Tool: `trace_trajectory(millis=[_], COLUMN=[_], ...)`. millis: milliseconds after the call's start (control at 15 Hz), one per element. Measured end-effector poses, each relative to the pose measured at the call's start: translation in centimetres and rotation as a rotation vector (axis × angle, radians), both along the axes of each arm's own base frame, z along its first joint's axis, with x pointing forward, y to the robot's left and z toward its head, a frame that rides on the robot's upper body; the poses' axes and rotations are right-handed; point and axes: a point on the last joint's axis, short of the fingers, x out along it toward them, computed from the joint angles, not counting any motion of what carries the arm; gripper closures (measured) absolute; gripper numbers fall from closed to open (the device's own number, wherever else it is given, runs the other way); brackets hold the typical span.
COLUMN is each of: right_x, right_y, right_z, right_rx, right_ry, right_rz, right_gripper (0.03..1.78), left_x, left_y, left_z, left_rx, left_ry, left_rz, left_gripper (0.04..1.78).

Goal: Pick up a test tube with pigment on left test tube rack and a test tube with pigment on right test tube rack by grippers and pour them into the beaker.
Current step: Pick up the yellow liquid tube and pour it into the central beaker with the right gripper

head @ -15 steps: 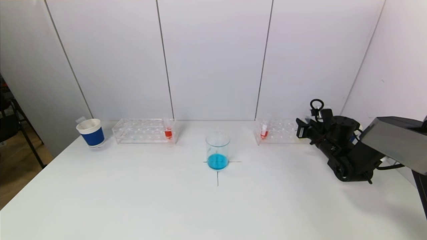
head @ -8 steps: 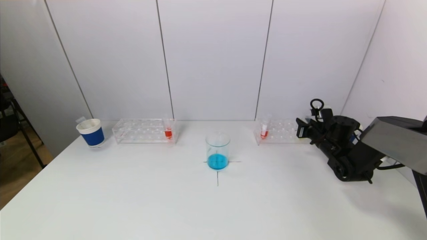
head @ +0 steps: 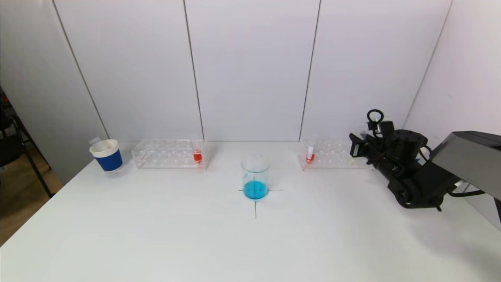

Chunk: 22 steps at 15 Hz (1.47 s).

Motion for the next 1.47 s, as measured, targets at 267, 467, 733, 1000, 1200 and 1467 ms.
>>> trace_trajectory(millis=[267, 467, 733, 1000, 1200, 1467], right_x=[0.0, -0.1, -0.4, -0.9, -1.0, -1.6], right_y=[-0.1, -0.2, -0.2, 0.3, 1.0, 2.9], right_z=[1.9, 3.5, 6.5, 10.9, 15.1, 20.8], right_rx=[-0.001, -0.006, -0.008, -0.008, -0.007, -0.010], right_ry=[-0.007, -0.018, -0.026, -0.011, -0.005, 0.001], right_rz=[-0.003, -0.008, 0.002, 0.023, 0.040, 0.081], right_gripper=[1.29, 1.29, 1.29, 1.29, 1.29, 1.29], left_x=[0.0, 0.0, 0.0, 0.0, 0.0, 0.0], left_y=[0.0, 0.0, 0.0, 0.0, 0.0, 0.0], left_z=[0.0, 0.0, 0.0, 0.0, 0.0, 0.0], left_rx=[0.000, 0.000, 0.000, 0.000, 0.000, 0.000], left_ry=[0.000, 0.000, 0.000, 0.000, 0.000, 0.000], left_rz=[0.000, 0.000, 0.000, 0.000, 0.000, 0.000], left_gripper=[0.06, 0.06, 0.06, 0.06, 0.06, 0.06])
